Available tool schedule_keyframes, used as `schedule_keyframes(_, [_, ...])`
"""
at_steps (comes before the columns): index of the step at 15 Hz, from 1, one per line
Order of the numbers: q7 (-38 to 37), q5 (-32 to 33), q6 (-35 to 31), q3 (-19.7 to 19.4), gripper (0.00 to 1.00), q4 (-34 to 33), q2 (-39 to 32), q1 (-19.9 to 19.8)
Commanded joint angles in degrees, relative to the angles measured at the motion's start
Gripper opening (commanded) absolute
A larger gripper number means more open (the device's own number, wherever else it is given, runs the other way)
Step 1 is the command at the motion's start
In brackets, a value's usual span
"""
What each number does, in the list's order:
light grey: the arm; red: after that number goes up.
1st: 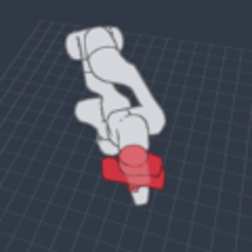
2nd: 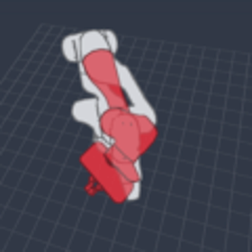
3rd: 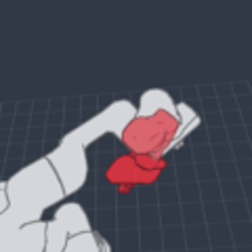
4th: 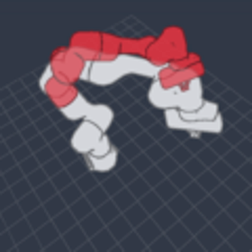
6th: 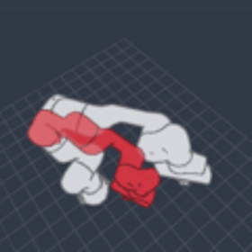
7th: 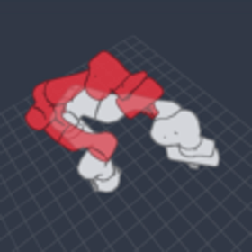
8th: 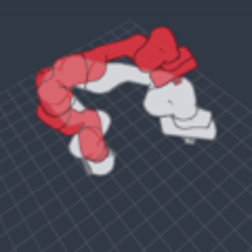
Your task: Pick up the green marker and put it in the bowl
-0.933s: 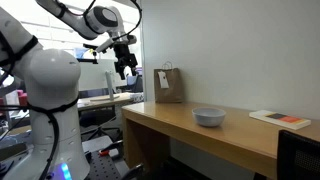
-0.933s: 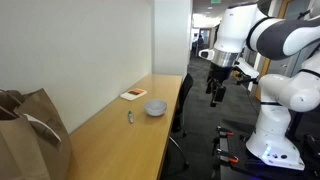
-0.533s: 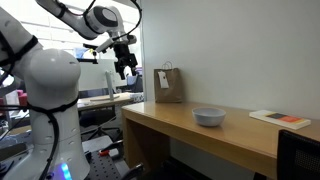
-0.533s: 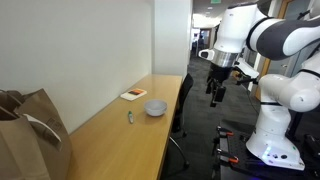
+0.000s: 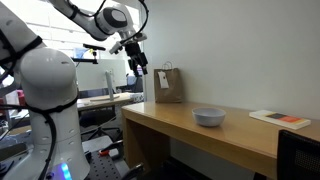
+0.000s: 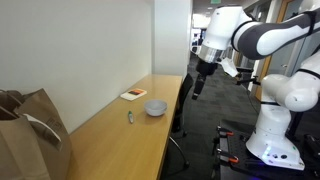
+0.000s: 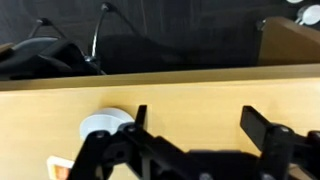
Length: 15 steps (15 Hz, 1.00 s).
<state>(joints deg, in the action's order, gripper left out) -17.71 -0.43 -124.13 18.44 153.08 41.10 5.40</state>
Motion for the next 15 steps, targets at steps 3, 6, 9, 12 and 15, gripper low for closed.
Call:
schedule_keyframes(3, [-10.30, 1.40, -11.55, -0.28, 1.00, -9.63, -17.76, -8.06])
schedule_keyframes(6, [-20.67, 4.74, -16.62, 0.68, 1.00, -17.72, -30.27, -11.86])
schedule_keyframes(9, [-30.74, 10.94, -18.38, -1.97, 1.00, -26.54, -42.20, -10.46])
schedule_keyframes(12, [-35.31, 14.17, -17.02, -7.53, 1.00, -36.38, -53.41, -5.32])
schedule_keyframes(15, [-31.42, 8.80, -16.21, -12.22, 1.00, -46.32, -63.90, -1.31])
